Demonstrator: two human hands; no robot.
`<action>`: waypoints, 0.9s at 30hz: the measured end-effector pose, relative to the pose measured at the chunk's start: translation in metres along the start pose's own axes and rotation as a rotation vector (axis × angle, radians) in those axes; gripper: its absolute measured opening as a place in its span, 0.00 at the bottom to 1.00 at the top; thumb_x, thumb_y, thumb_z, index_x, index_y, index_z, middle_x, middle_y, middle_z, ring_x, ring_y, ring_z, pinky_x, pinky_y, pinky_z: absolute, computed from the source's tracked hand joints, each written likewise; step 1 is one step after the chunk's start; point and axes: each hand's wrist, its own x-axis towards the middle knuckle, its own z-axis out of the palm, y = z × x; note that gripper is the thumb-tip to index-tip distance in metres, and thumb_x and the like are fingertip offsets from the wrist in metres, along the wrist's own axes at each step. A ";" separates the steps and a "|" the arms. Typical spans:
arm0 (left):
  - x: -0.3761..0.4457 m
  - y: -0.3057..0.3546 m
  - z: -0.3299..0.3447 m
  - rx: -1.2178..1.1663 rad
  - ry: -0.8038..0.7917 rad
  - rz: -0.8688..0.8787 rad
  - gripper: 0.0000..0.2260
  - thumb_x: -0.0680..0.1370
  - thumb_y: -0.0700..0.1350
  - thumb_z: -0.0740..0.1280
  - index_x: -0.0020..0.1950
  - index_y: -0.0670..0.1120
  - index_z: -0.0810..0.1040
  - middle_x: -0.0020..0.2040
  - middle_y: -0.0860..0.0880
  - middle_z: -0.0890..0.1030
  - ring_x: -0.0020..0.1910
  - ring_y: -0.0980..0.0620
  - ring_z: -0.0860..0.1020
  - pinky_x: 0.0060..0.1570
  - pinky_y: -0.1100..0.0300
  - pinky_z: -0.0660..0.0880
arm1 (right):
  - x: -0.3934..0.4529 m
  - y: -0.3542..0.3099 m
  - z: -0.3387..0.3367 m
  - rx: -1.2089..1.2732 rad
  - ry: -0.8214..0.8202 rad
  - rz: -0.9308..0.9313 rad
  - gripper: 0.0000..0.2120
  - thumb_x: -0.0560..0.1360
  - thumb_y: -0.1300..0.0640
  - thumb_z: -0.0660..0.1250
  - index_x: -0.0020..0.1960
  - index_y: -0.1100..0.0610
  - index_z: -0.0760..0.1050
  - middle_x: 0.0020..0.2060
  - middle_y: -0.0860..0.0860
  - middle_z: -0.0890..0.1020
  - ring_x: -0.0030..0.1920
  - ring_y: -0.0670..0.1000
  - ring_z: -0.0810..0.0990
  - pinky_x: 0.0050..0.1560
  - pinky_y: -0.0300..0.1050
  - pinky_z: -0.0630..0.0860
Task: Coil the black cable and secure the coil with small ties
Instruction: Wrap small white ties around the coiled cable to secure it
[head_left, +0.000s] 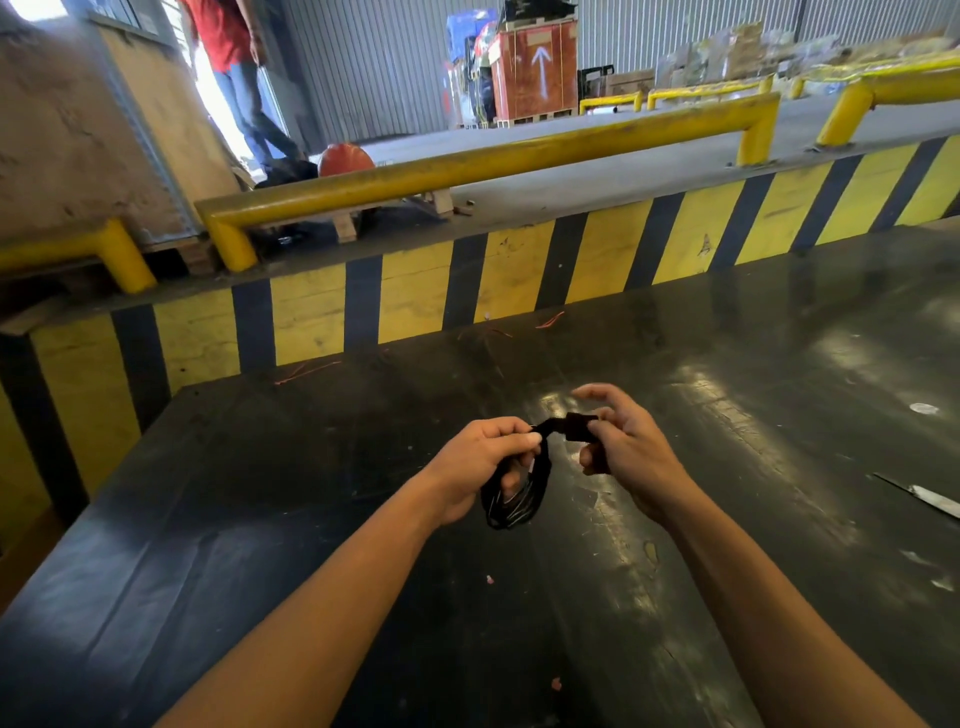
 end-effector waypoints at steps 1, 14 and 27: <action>0.002 0.004 -0.002 0.018 0.003 -0.009 0.08 0.79 0.41 0.61 0.41 0.45 0.76 0.34 0.50 0.74 0.26 0.56 0.69 0.30 0.64 0.68 | 0.000 -0.003 -0.002 -0.048 -0.040 0.004 0.15 0.77 0.69 0.53 0.51 0.56 0.76 0.42 0.56 0.78 0.27 0.48 0.73 0.32 0.43 0.74; 0.009 0.045 -0.011 0.070 -0.014 -0.062 0.08 0.79 0.41 0.58 0.44 0.42 0.75 0.33 0.49 0.72 0.24 0.56 0.63 0.24 0.64 0.61 | 0.006 -0.027 -0.014 -0.282 -0.304 -0.107 0.07 0.76 0.58 0.66 0.41 0.55 0.81 0.31 0.50 0.80 0.31 0.45 0.76 0.34 0.38 0.74; 0.015 0.050 -0.012 -0.229 0.150 -0.115 0.12 0.79 0.51 0.62 0.54 0.43 0.71 0.31 0.48 0.71 0.20 0.58 0.64 0.20 0.66 0.62 | 0.011 -0.024 0.019 -0.541 0.070 -0.310 0.15 0.65 0.61 0.70 0.25 0.50 0.68 0.34 0.55 0.85 0.31 0.54 0.78 0.36 0.52 0.76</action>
